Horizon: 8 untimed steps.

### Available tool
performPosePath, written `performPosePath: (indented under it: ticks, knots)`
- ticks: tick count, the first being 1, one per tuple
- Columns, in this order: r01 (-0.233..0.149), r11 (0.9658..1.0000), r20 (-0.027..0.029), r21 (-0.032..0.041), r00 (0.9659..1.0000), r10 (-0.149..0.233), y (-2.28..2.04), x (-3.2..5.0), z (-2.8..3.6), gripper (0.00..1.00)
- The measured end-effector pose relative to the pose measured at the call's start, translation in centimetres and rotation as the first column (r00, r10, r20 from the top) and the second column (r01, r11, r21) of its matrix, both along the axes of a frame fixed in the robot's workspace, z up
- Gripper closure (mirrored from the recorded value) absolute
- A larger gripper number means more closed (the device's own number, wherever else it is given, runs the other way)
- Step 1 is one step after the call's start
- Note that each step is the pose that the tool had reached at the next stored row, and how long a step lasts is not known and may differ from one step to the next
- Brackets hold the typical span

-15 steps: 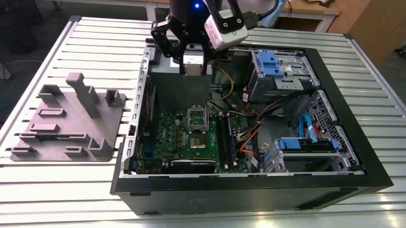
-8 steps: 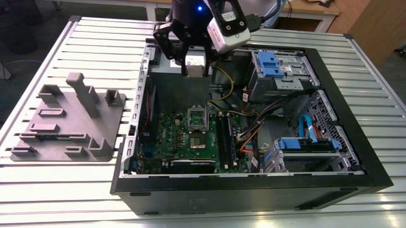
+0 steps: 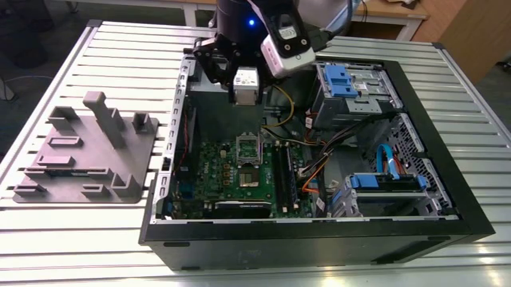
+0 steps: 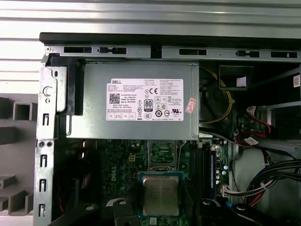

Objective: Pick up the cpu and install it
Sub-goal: 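Pick up the cpu and move it towards the insertion slot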

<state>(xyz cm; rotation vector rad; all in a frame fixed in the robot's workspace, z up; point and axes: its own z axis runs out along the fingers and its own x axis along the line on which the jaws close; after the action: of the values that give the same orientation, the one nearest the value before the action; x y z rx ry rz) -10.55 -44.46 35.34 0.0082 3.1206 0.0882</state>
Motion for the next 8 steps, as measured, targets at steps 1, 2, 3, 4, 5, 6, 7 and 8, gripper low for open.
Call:
performPosePath:
  ticks: [1, 2, 3, 4, 5, 6, 7, 8]
  knots:
    - [0.0, 1.0, 0.0, 0.0, 1.0, 0.0, -0.13, 0.0, -0.11, 0.53]
    - [0.0, 1.0, 0.0001, 0.0001, 1.0, 0.0, -0.28, 0.0, -0.22, 0.53]
    - [0.0, 1.0, 0.0, 0.0, 1.0, 0.0, -0.43, 0.01, -0.32, 0.53]
    - [0.0, 1.0, 0.0, 0.0, 1.0, 0.0, -0.61, 0.01, -0.42, 0.53]
    - [0.0, 1.0, 0.0, 0.0001, 1.0, 0.0, -0.77, 0.0, -0.52, 0.53]
    - [0.0, 1.0, 0.0, 0.0001, 1.0, 0.0, -0.94, 0.0, -0.62, 0.53]
    - [0.0, 1.0, 0.0001, 0.0002, 1.0, 0.0, -1.11, 0.0, -0.72, 0.53]
    - [0.0, 1.0, 0.0001, 0.0001, 1.0, 0.0, -1.27, 0.0, -0.83, 0.53]
